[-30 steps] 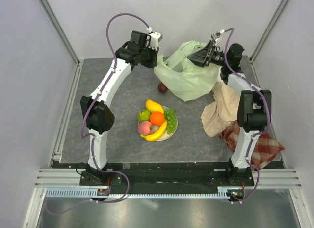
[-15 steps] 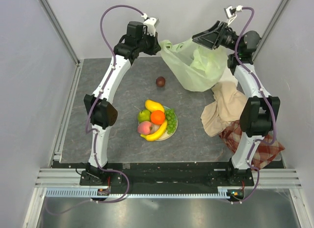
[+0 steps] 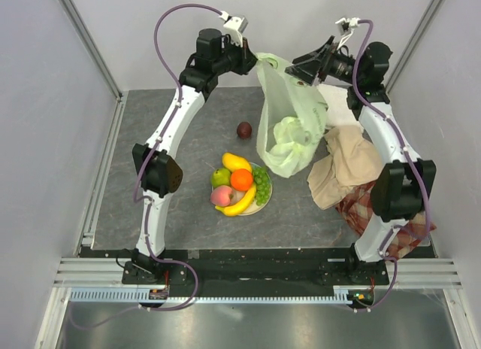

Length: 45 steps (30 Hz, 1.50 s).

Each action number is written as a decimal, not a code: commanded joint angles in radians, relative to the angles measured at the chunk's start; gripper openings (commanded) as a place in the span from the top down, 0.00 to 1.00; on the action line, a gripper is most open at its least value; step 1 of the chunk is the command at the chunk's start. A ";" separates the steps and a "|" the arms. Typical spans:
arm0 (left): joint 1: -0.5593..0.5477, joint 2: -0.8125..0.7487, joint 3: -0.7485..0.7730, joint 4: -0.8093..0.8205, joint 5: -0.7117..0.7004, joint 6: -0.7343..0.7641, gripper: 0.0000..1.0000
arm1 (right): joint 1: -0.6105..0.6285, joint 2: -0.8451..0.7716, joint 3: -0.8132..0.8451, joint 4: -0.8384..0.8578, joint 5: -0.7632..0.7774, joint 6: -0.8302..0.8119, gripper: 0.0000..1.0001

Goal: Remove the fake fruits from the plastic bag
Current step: Pick up the fake fruit from the center of the board.

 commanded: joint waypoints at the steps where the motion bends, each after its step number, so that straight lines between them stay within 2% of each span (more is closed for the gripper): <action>1: 0.011 0.065 0.093 0.235 -0.129 -0.022 0.98 | 0.151 -0.147 0.017 -0.547 0.055 -0.709 0.02; 2: 0.020 0.082 0.145 0.250 -0.159 -0.011 0.98 | 0.173 -0.150 -0.003 -0.575 0.054 -0.754 0.03; 7: 0.026 0.114 0.157 0.364 -0.196 0.113 0.98 | 0.282 -0.101 -0.089 -0.603 0.064 -0.800 0.10; 14: 0.051 0.088 0.216 0.468 -0.345 0.081 0.98 | 0.340 0.002 -0.057 -0.615 0.100 -0.839 0.13; 20: 0.106 0.001 0.236 0.513 -0.428 0.133 0.98 | 0.343 0.020 -0.049 -0.653 0.130 -0.909 0.07; 22: 0.129 -0.041 0.220 0.468 -0.451 0.202 0.98 | 0.345 0.031 -0.066 -0.666 0.220 -0.955 0.02; 24: 0.167 -0.080 0.188 0.412 -0.460 0.245 0.98 | 0.346 0.051 -0.068 -0.683 0.294 -0.988 0.02; 26: 0.199 -0.181 0.067 0.344 -0.457 0.277 0.98 | 0.354 0.095 -0.062 -0.684 0.422 -1.024 0.02; 27: 0.210 -0.230 -0.008 0.348 -0.449 0.317 0.98 | 0.354 0.115 -0.054 -0.681 0.449 -1.037 0.02; 28: 0.225 -0.333 -0.175 0.394 -0.439 0.343 0.98 | 0.356 0.153 -0.039 -0.677 0.472 -1.041 0.02; 30: 0.229 -0.398 -0.315 0.391 -0.466 0.425 0.98 | 0.356 0.209 -0.026 -0.629 0.515 -1.043 0.02; 33: 0.229 -0.482 -0.423 0.313 -0.488 0.493 0.98 | 0.360 0.307 0.050 -0.615 0.541 -1.037 0.02; 39: 0.235 -0.627 -0.654 0.278 -0.525 0.480 0.98 | 0.380 0.451 0.205 -0.558 0.644 -1.015 0.02; 45: 0.235 -0.708 -0.796 0.229 -0.479 0.446 0.98 | 0.395 0.558 0.296 -0.540 0.661 -0.994 0.02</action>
